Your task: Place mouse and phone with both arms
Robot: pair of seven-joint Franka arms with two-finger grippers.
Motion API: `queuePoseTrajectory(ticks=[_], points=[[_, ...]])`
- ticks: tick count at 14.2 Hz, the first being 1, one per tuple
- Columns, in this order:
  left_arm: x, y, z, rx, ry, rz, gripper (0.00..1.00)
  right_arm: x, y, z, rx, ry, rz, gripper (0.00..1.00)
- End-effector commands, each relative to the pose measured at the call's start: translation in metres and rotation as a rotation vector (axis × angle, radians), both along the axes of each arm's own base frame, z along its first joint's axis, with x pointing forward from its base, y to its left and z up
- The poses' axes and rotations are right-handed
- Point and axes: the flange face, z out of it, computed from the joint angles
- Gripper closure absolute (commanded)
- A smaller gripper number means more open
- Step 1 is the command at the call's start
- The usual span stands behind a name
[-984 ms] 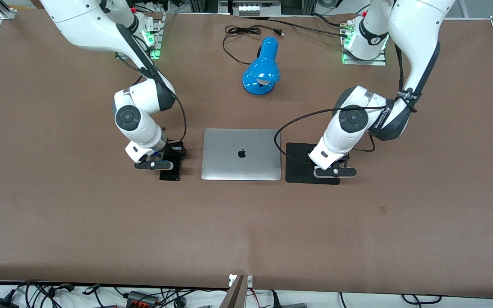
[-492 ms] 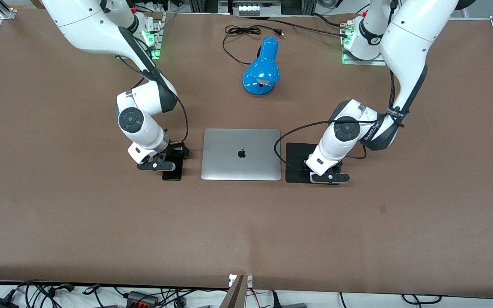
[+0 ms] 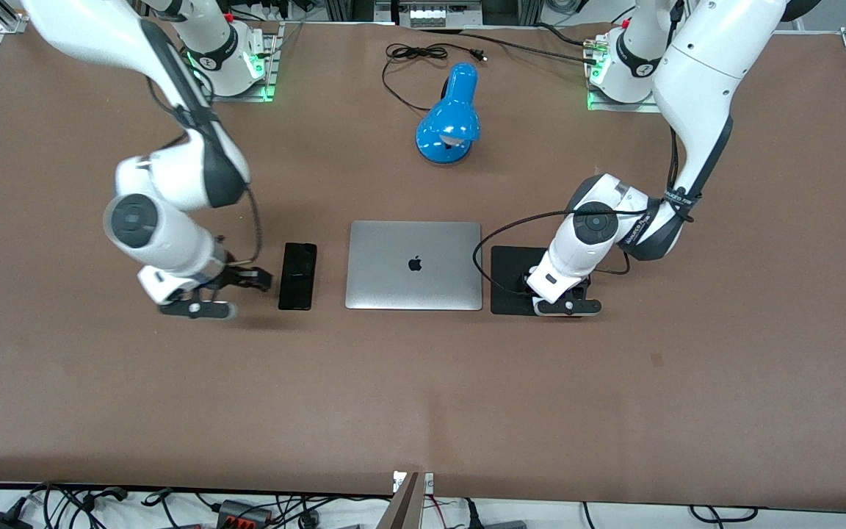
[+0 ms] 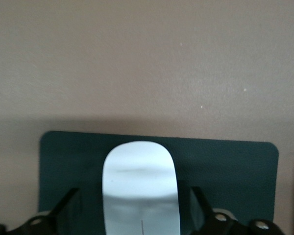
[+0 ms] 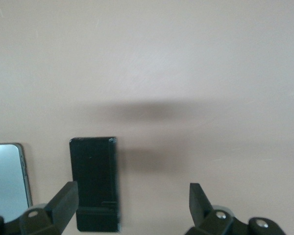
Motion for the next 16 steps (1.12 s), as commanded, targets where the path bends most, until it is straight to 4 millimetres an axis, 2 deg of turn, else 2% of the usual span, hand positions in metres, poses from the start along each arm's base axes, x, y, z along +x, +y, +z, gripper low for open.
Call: queuePoseTrajectory(ticks=[1,4,6,8,9,10,11,12,13,14,15,16], points=[[0.014,0.009,0.065,0.097,-0.005,-0.001,0.00,0.006,-0.048,0.069,-0.015,-0.028,-0.028,0.00],[0.031,0.018,0.131,0.184,0.057,-0.036,0.00,0.004,-0.121,0.155,-0.017,-0.065,-0.135,0.00],[0.039,0.028,0.178,0.223,0.099,-0.075,0.00,-0.004,-0.143,0.204,-0.025,-0.100,-0.169,0.00],[0.046,0.047,0.230,0.223,0.170,-0.118,0.00,-0.015,-0.166,0.237,-0.034,-0.107,-0.211,0.00],[0.047,0.063,0.249,0.207,0.218,-0.129,0.00,-0.025,-0.173,0.244,-0.026,-0.064,-0.223,0.00],[0.050,0.084,0.270,0.171,0.261,-0.133,0.00,-0.032,-0.172,0.242,-0.015,-0.015,-0.226,0.00],[0.050,0.104,0.292,0.108,0.289,-0.129,0.00,-0.034,-0.170,0.241,-0.008,0.005,-0.219,0.00],[0.051,0.132,0.311,0.011,0.312,-0.122,0.00,-0.034,-0.173,0.240,-0.014,0.002,-0.189,0.00],[0.046,0.155,0.332,-0.092,0.307,-0.136,0.00,-0.036,-0.171,0.243,-0.019,0.003,-0.117,0.00],[0.040,0.192,0.352,-0.118,0.275,-0.115,0.00,-0.039,-0.172,0.248,-0.020,-0.003,-0.062,0.00],[0.026,0.216,0.364,-0.108,0.255,-0.133,0.00,-0.040,-0.172,0.249,-0.022,0.001,-0.039,0.00],[0.012,0.220,0.370,-0.090,0.231,-0.173,0.00,-0.042,-0.173,0.250,-0.022,0.007,-0.038,0.00]])
